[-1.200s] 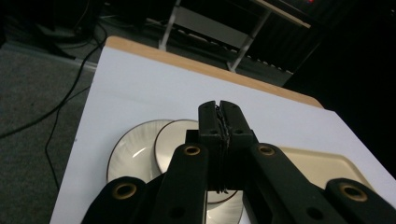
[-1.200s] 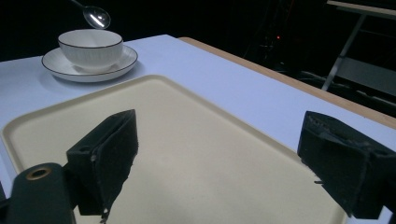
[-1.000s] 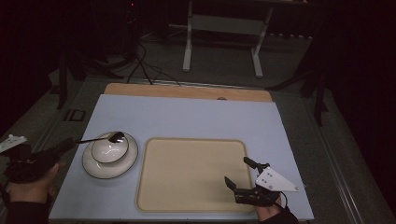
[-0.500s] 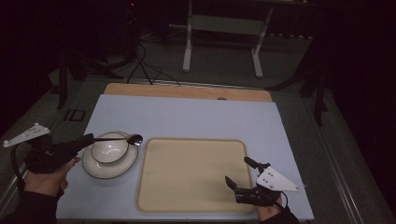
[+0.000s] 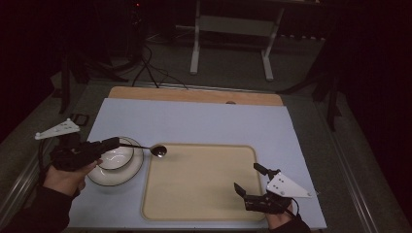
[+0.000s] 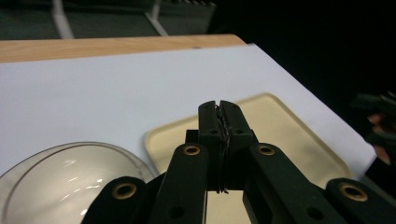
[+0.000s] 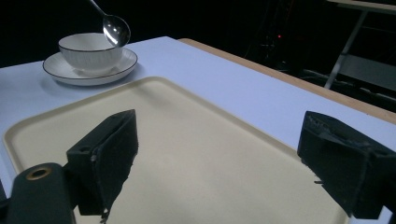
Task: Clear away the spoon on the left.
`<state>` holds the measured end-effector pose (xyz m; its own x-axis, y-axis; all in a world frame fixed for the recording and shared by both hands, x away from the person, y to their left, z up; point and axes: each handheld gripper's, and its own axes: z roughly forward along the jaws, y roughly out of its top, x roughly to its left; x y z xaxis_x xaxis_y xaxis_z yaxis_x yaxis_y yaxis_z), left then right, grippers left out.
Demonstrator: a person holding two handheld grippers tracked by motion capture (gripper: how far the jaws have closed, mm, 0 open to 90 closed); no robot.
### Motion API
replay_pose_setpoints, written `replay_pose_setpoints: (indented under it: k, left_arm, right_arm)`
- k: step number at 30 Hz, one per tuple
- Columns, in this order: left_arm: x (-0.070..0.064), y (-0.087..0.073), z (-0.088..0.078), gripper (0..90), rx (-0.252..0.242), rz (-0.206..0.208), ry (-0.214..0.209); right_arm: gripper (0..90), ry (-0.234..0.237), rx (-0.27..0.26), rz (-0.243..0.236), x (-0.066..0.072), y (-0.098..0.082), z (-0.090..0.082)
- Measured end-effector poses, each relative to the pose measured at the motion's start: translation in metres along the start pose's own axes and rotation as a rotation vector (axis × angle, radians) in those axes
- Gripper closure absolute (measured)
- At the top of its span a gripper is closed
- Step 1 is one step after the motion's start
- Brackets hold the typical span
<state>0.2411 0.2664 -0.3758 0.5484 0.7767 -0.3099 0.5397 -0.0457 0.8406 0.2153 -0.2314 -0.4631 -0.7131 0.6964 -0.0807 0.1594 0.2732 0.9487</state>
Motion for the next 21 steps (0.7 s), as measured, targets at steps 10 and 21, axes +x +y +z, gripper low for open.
replay_pose_setpoints:
  k: [10,21]
  left_arm:
    - [-0.008,0.006,0.016,89.3,0.086,0.060,-0.065]
    - [-0.018,0.009,0.030,89.3,0.164,0.147,-0.150]
  right_arm:
    - [12.4,0.005,0.007,0.001,0.001,-0.001,0.002]
    - [12.4,0.009,0.008,-0.002,0.001,0.000,0.002]
